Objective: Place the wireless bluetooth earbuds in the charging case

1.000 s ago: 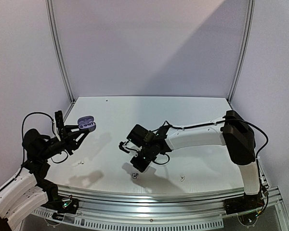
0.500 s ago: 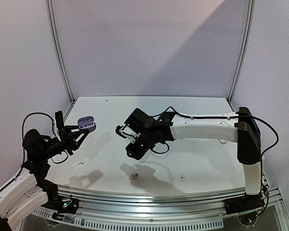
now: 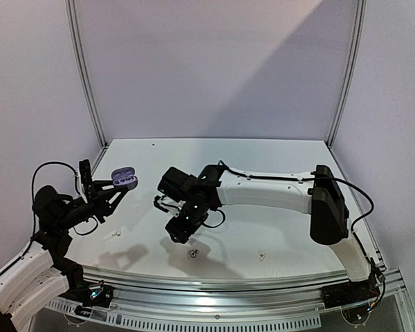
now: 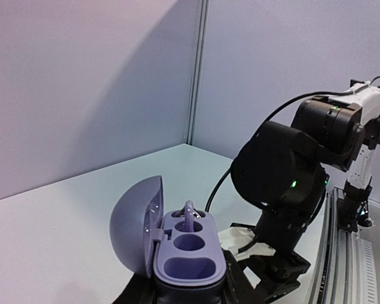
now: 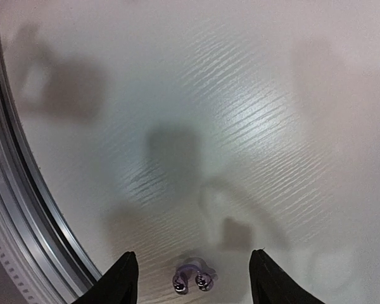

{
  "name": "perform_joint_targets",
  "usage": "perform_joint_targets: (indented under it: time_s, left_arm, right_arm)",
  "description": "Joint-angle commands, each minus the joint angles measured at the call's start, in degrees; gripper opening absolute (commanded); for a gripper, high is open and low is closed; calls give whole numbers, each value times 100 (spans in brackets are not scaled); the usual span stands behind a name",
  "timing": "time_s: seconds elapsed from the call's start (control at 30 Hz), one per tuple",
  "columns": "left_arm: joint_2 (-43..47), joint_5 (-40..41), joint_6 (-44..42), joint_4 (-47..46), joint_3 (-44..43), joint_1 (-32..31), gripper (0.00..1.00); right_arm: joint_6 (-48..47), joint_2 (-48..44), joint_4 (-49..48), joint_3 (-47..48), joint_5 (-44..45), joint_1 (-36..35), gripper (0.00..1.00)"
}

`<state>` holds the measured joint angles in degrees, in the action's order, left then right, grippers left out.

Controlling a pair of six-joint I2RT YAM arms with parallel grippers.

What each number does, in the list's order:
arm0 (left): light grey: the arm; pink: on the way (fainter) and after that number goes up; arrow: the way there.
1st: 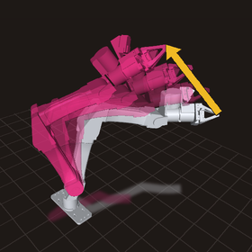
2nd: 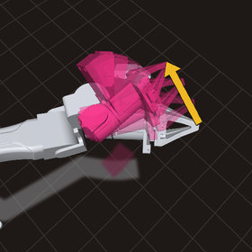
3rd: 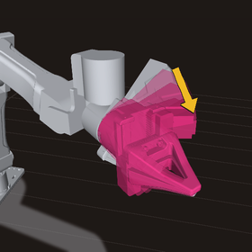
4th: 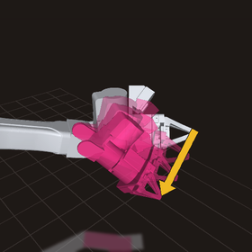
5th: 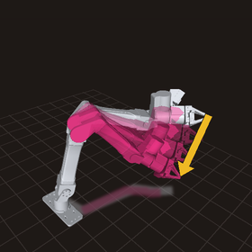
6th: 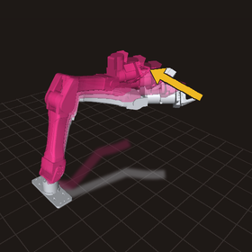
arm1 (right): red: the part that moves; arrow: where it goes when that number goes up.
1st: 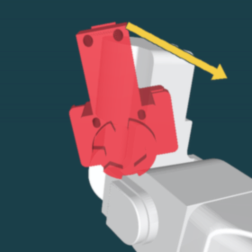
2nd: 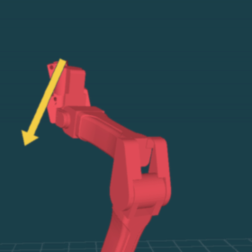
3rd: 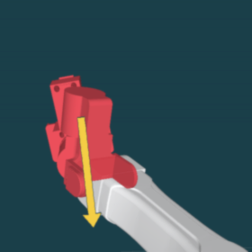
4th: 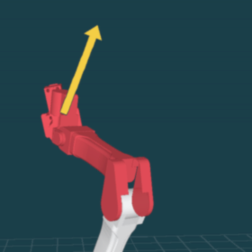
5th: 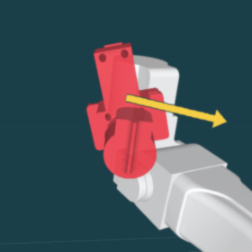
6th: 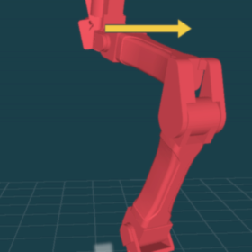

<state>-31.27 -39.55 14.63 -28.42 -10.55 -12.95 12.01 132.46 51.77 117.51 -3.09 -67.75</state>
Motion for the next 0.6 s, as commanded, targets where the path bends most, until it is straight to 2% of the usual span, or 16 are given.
perform_joint_targets:
  time_s: [0.0, 0.2, 0.47, 0.57]
  left_arm:
    - [-26, 43, -28, -90, 79, 69, 0]
    - [-46, 43, -19, -102, 79, 65, 0]
    - [-54, 38, -13, -107, 79, 65, 0]
    - [-57, 43, -6, -109, 79, 65, 0]
  right_arm:
    - [346, 542, 827, 646, 268, -103, 55]
    - [840, 587, 663, 662, -73, -184, 36]
    - [998, 528, 837, 433, -120, -231, 32]
    - [1077, 427, 826, 345, -175, -233, 25]
